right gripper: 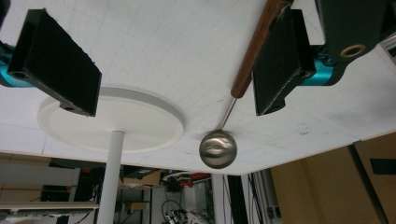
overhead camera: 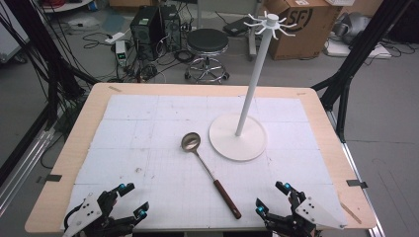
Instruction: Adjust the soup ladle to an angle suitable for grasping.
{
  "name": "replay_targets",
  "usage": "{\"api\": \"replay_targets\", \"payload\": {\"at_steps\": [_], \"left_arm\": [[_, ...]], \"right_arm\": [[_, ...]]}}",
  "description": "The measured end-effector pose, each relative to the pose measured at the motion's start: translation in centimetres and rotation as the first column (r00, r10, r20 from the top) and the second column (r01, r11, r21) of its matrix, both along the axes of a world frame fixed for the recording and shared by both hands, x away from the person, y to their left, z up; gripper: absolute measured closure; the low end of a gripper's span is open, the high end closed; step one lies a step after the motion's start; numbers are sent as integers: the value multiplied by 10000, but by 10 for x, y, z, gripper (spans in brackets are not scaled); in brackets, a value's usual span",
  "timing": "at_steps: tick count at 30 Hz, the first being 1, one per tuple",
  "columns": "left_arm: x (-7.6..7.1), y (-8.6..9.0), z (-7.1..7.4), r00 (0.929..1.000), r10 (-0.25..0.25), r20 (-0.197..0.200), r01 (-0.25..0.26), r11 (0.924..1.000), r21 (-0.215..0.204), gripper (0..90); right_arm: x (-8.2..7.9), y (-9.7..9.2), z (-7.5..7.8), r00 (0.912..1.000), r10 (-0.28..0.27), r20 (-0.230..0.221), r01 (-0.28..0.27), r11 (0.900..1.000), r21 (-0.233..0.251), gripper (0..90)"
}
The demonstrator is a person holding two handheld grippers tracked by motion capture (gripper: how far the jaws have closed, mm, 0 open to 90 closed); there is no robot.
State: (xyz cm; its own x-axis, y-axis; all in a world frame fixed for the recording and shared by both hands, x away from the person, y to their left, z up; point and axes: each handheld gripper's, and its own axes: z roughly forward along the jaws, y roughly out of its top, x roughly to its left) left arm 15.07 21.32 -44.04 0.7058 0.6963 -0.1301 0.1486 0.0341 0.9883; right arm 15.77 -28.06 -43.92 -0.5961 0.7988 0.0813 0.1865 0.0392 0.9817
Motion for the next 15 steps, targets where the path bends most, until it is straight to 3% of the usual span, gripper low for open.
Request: {"api": "replay_targets", "payload": {"at_steps": [8,11,15], "left_arm": [[-2,1,1,10000,76,21,-76,10000,47,249],[-3,2,1,9999,84,58,-84,10000,-12,249],[-3,1,1,10000,23,56,-23,10000,67,249]], "right_arm": [[3,6,0,9999,102,-121,-101,9999,77,232],[3,7,3,9994,243,-226,-241,9997,79,336],[4,9,9,9966,636,-519,-629,9979,145,563]]}}
